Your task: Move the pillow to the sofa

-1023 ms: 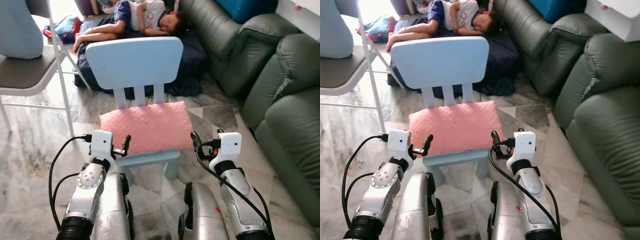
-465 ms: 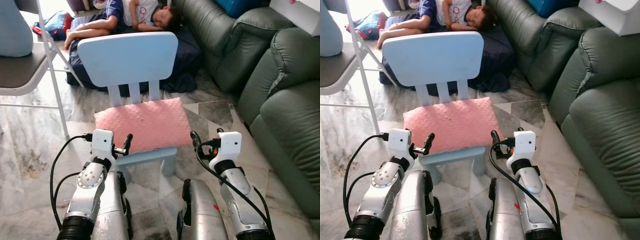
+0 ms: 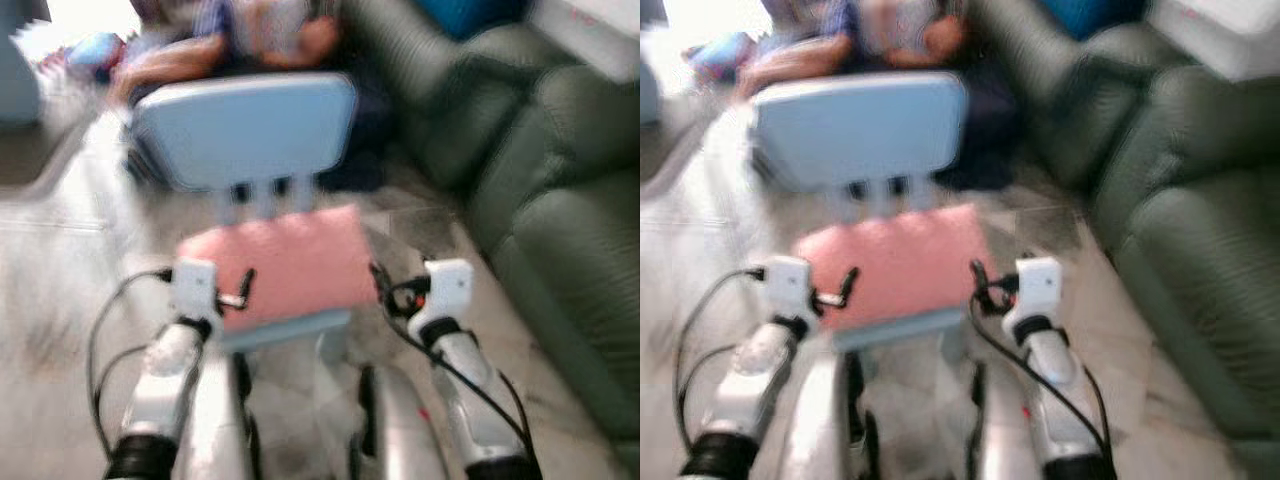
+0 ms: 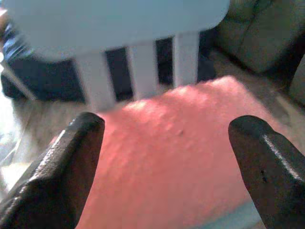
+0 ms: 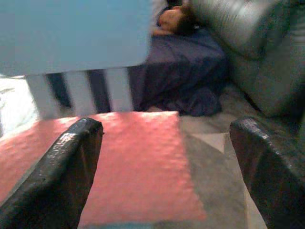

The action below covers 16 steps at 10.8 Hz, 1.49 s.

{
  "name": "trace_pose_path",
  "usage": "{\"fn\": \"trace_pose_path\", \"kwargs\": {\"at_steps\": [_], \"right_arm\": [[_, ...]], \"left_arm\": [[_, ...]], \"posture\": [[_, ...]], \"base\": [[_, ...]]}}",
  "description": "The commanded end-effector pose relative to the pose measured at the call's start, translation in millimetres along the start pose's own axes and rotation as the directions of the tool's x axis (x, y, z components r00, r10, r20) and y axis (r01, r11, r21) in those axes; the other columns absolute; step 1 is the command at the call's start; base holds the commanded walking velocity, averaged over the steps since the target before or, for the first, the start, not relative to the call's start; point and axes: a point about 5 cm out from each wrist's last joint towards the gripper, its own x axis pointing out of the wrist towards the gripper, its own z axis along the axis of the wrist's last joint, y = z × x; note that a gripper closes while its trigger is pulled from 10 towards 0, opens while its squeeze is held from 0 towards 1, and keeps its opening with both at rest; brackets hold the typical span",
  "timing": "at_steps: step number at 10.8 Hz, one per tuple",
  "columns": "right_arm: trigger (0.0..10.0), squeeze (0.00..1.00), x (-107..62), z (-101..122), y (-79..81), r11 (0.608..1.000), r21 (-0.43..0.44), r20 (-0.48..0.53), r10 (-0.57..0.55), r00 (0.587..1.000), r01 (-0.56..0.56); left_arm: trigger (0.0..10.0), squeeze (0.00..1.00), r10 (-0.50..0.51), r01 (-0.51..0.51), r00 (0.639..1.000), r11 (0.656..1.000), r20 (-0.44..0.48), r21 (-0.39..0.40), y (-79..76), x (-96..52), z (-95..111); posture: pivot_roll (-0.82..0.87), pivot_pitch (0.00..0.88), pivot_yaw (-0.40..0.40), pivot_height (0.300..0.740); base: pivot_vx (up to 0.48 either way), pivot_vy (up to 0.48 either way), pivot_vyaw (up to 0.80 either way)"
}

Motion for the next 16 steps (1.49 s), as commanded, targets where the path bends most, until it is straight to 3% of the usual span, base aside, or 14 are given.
{"fn": "trace_pose_path", "kwargs": {"at_steps": [1,9,12,16], "right_arm": [[10.0,0.00,-3.1,-2,-7.0,1.000,-0.008,-0.016,-0.015,1.000,0.015],[10.0,0.00,-4.8,-4,-3.8,1.000,0.001,-0.023,0.008,1.000,-0.008],[10.0,0.00,-8.4,-4,-0.4,0.999,0.030,-0.024,0.013,1.000,-0.012],[10.0,0.00,-9.4,-6,2.8,0.999,0.043,-0.032,0.028,0.999,-0.027]], "left_arm": [[10.0,0.00,-0.033,0.033,0.999,0.999,-0.009,-0.011,-9.3,-0.2,-3],[10.0,0.00,0.000,-0.001,1.000,1.000,-0.022,-0.011,-5.1,-4.2,-5],[10.0,0.00,0.026,-0.024,0.999,0.999,-0.028,0.042,9.3,-7.4,-5],[10.0,0.00,0.046,-0.044,0.998,0.998,-0.032,0.054,14.6,-11.4,-5]], "posture": [[-0.07,0.174,-0.023,0.585],[-0.07,0.196,-0.023,0.585],[-0.06,0.228,-0.019,0.585],[-0.05,0.246,-0.017,0.520]], "base": [[0.375,0.000,0.00],[0.074,0.000,0.18],[0.000,0.000,0.00],[0.000,0.000,0.00]]}}
